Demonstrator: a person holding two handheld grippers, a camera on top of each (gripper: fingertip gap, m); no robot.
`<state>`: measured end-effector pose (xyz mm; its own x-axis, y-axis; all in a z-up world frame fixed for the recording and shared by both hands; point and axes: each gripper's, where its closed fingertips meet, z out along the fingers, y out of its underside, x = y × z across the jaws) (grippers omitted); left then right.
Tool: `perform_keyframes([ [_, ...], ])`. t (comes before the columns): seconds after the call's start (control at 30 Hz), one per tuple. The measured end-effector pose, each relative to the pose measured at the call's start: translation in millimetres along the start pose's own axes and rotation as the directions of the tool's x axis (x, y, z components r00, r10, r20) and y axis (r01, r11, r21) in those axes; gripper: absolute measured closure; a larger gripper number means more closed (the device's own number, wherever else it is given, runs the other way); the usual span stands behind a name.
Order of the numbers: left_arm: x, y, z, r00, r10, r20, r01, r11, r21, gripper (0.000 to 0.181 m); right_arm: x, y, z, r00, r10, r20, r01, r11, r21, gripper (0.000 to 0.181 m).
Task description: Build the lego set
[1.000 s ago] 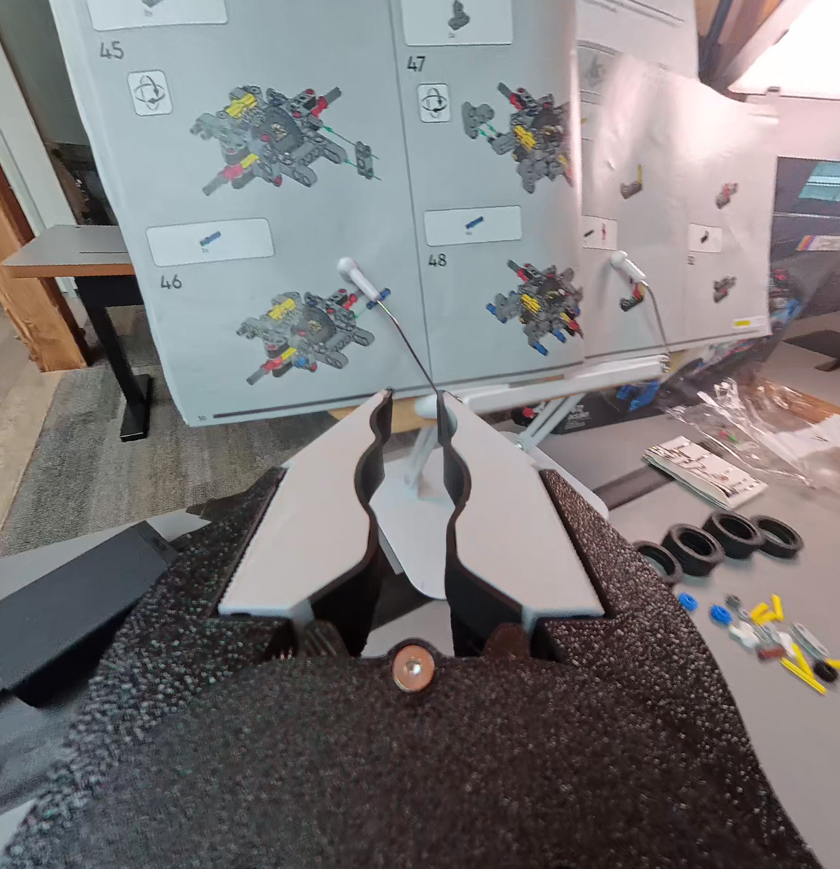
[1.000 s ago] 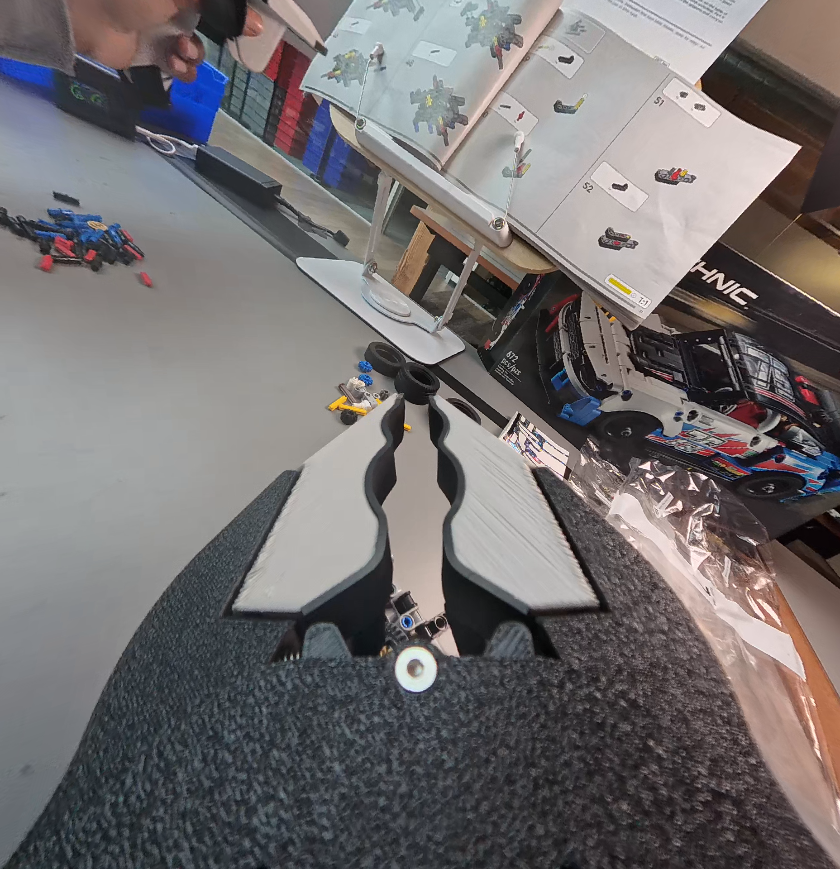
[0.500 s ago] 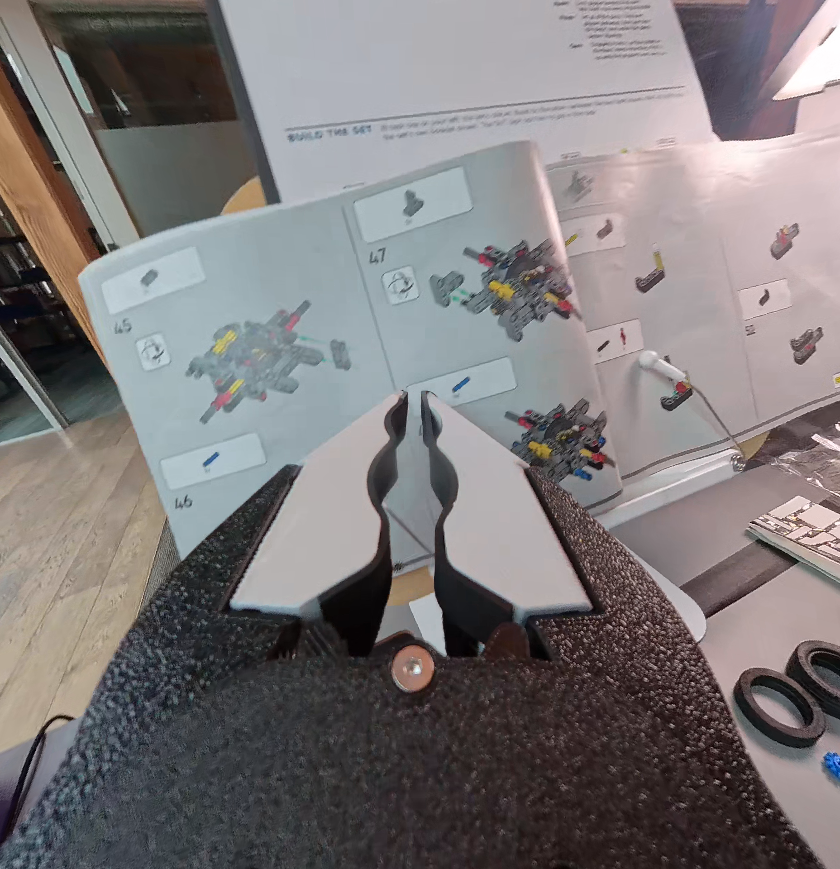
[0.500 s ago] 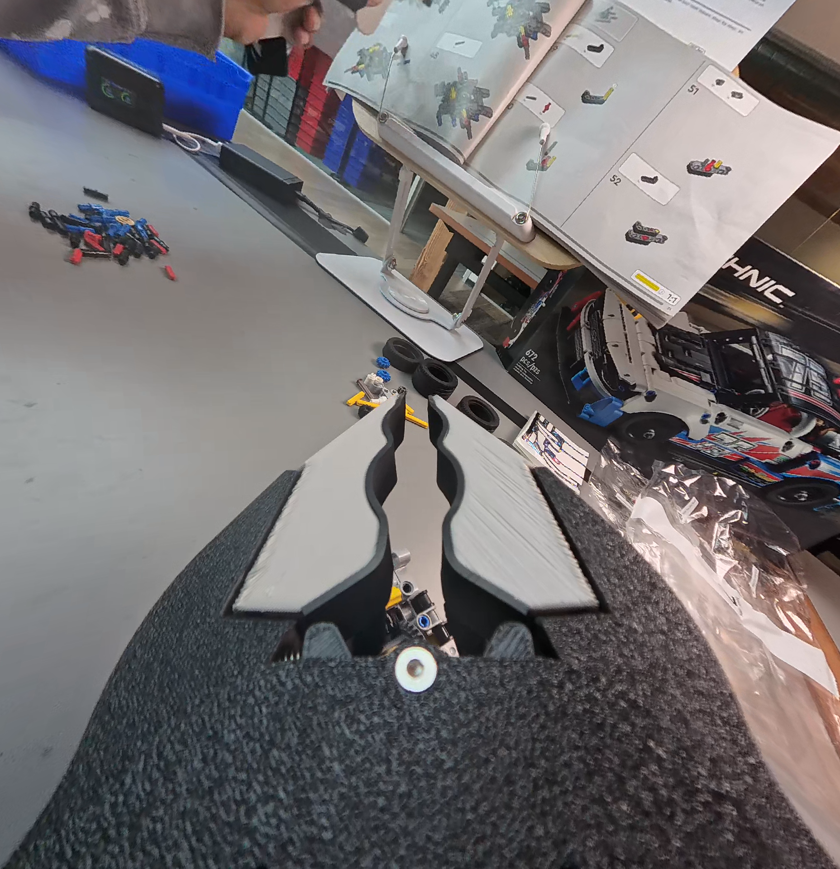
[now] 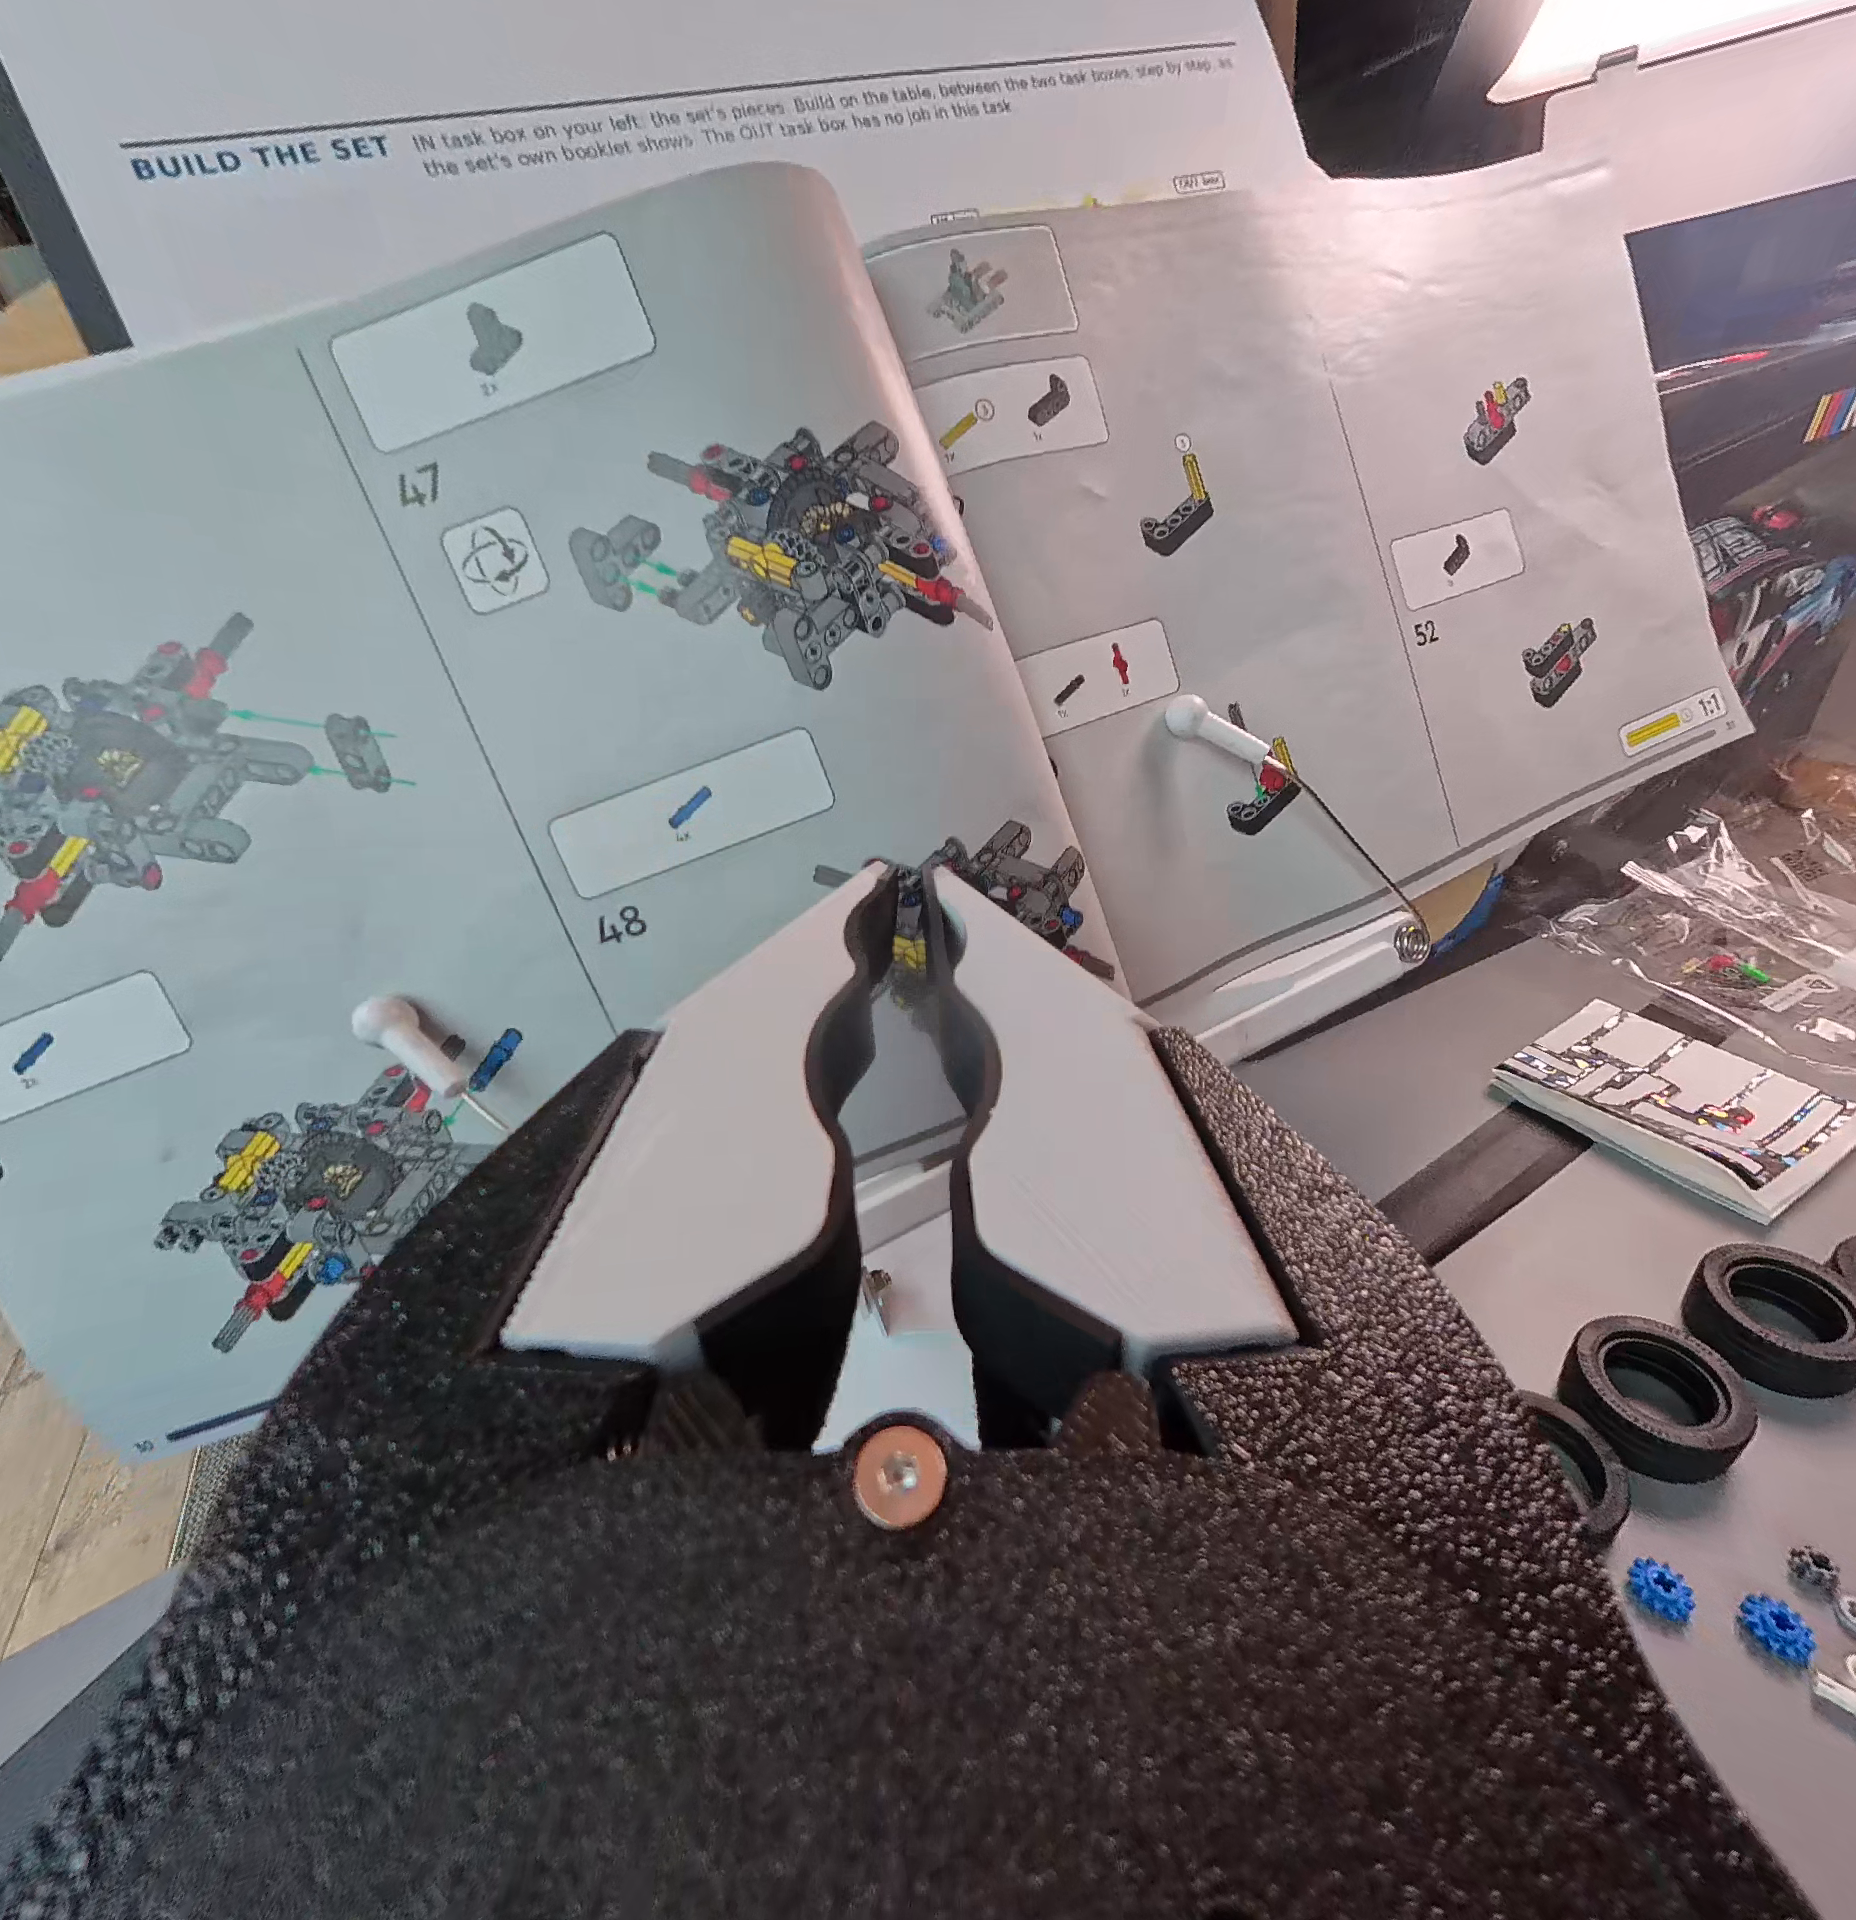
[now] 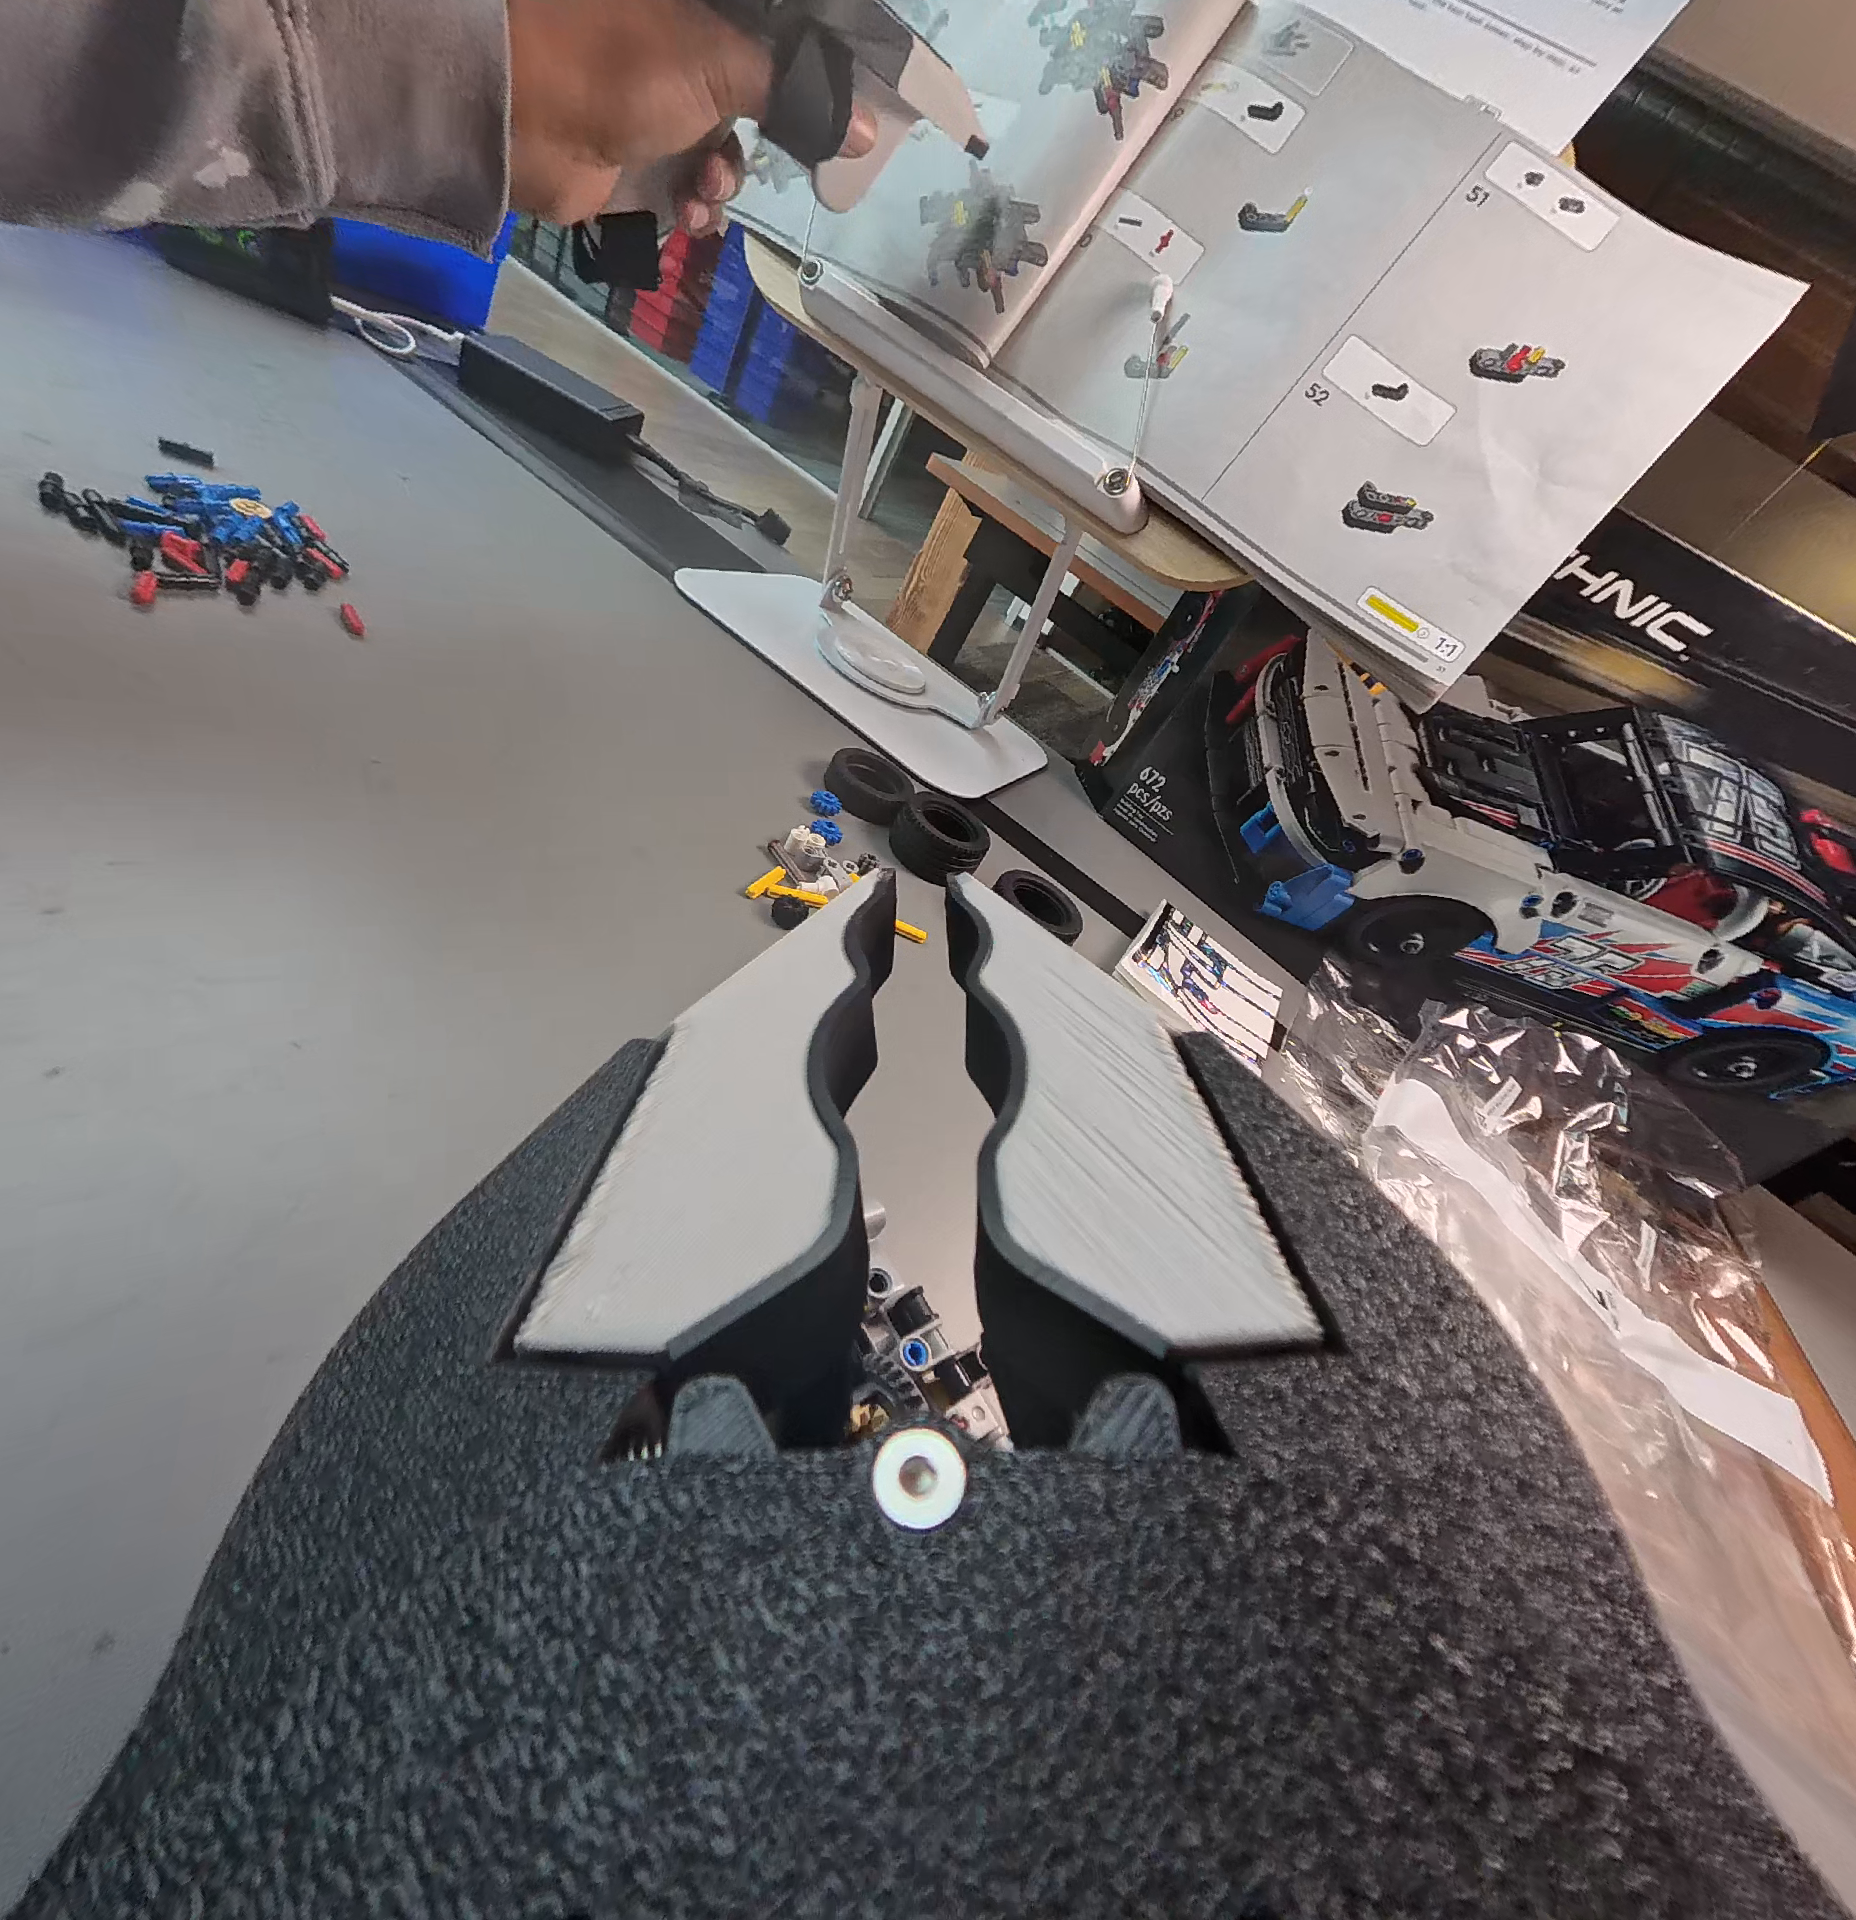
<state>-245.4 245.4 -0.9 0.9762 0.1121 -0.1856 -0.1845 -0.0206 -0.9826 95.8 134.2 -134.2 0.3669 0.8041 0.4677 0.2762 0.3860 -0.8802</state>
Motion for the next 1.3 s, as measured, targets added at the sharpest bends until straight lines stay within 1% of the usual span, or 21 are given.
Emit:
perform_keyframes([
  [0.03,-2,4,-3,1.0,-0.002,0.008,0.002,1.0,-0.004,0.177,0,0,0,1.0,-0.002,0.0,0.002,1.0,0.001,0.173],
  [0.23,-16,29,-21,0.999,-0.007,0.046,0.008,0.999,-0.034,0.177,4,-3,-2,1.0,0.021,-0.009,-0.021,1.0,0.014,0.173],
  [0.37,-32,35,-32,0.996,-0.022,0.081,0.025,0.999,-0.041,0.173,3,-6,-3,1.0,0.02,-0.007,-0.02,1.0,0.02,0.173],
  [0.47,-45,33,-38,0.993,-0.058,0.106,0.061,0.998,-0.025,0.164,1,-7,-3,1.0,0.01,-0.004,-0.01,1.0,0.021,0.173],
  [0.53,-52,35,-39,0.988,-0.112,0.109,0.115,0.993,-0.021,0.156,2,-7,-3,1.0,0.011,-0.004,-0.01,1.0,0.023,0.173],
  [0.6,-58,40,-38,0.981,-0.154,0.114,0.159,0.987,-0.032,0.152,2,-7,-4,1.0,0.012,-0.006,-0.012,1.0,0.023,0.173],
  [0.7,-65,49,-34,0.971,-0.209,0.115,0.216,0.975,-0.05,0.15,3,-8,-3,1.0,0.024,-0.005,-0.024,0.999,0.027,0.173],
  [0.77,-67,53,-29,0.968,-0.23,0.1,0.237,0.97,-0.057,0.153,4,-14,4,0.998,0.057,0.004,-0.057,0.998,0.036,0.173],
  [0.83,-69,57,-24,0.967,-0.234,0.097,0.242,0.967,-0.075,0.16,8,-20,22,0.999,0.039,0.013,-0.039,0.999,-0.007,0.171],
  [0.87,-69,58,-22,0.969,-0.23,0.093,0.237,0.968,-0.08,0.16,13,-28,33,1.0,0.016,0.009,-0.016,1.0,-0.013,0.171],
  [0.9,-68,58,-21,0.969,-0.233,0.081,0.239,0.967,-0.082,0.164,18,-38,44,1.0,-0.003,0.006,0.003,1.0,-0.005,0.171],
  [0.93,-65,57,-21,0.968,-0.244,0.06,0.249,0.965,-0.086,0.173,23,-48,57,1.0,-0.013,0.014,0.013,1.0,0.001,0.171],
  [0.97,-63,58,-22,0.966,-0.254,0.053,0.258,0.962,-0.091,0.175,28,-56,73,1.0,-0.011,0.026,0.011,1.0,-0.005,0.171],
  [1.03,-64,59,-24,0.964,-0.259,0.056,0.264,0.959,-0.1,0.175,42,-73,111,0.999,0.013,0.037,-0.013,1.0,-0.008,0.167],
  [1.1,-66,62,-27,0.95,-0.305,0.06,0.31,0.946,-0.1,0.175,61,-88,155,1.0,0.004,0.001,-0.004,1.0,-0.003,0.167],
  [1.17,-68,67,-30,0.926,-0.372,0.064,0.376,0.922,-0.092,0.174,78,-98,203,0.999,-0.004,-0.038,0.003,1.0,-0.023,0.16],
  [1.23,-69,71,-33,0.911,-0.407,0.073,0.412,0.908,-0.081,0.174,90,-105,249,0.998,-0.007,-0.067,0.004,0.999,-0.052,0.148],
  [1.3,-69,73,-36,0.905,-0.418,0.078,0.423,0.903,-0.078,0.174,101,-110,283,0.991,-0.062,-0.115,0.053,0.996,-0.078,0.142],
])
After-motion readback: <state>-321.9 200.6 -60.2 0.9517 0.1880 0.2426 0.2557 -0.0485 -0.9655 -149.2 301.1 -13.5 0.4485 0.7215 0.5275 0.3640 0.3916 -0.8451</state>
